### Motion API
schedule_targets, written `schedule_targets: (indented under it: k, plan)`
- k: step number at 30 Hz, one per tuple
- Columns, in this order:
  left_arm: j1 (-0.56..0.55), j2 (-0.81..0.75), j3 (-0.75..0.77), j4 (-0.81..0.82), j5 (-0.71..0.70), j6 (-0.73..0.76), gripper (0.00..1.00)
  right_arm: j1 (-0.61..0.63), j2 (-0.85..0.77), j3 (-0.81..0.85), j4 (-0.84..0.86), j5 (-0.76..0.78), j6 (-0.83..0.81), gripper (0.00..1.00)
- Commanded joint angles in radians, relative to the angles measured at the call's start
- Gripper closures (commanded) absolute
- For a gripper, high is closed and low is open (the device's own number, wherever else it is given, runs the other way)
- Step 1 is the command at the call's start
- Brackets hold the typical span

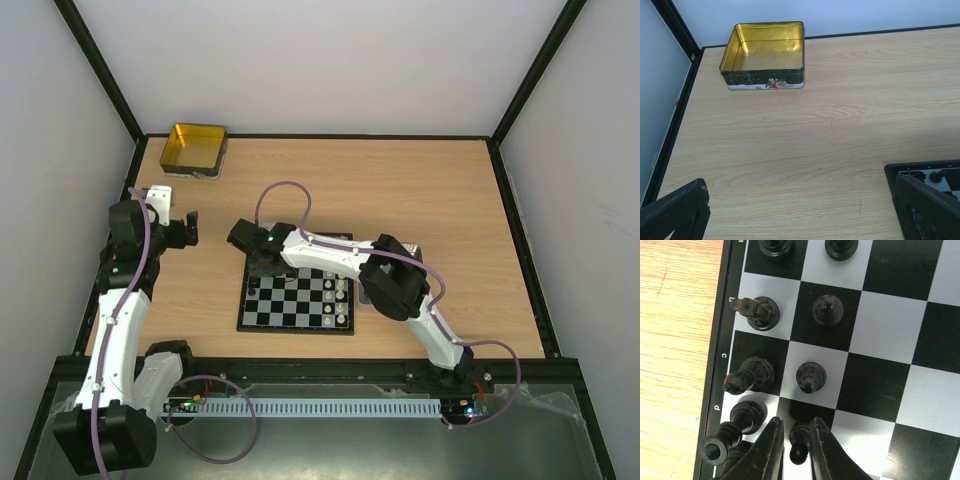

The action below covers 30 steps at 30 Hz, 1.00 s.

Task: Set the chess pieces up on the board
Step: Place the chess piece on the chessboard.

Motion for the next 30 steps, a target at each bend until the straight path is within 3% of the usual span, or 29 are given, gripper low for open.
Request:
schedule_targets:
  k: [1, 17, 24, 30]
  plan:
    - [0.005, 0.002, -0.015, 0.003, 0.013, 0.005, 0.01, 0.006, -0.010, 0.008, -0.014, 0.021, -0.001, 0.85]
    - [0.005, 0.005, -0.016, 0.001, 0.029, 0.007, 0.01, 0.002, -0.102, -0.025, -0.014, 0.028, 0.003, 0.82]
    - [0.005, 0.007, -0.016, -0.001, 0.037, 0.009, 0.01, -0.008, -0.192, -0.114, 0.038, -0.009, 0.016, 0.80]
    - [0.004, -0.008, -0.017, -0.003, 0.052, 0.010, 0.01, -0.028, -0.394, -0.319, 0.045, 0.110, 0.068, 0.80]
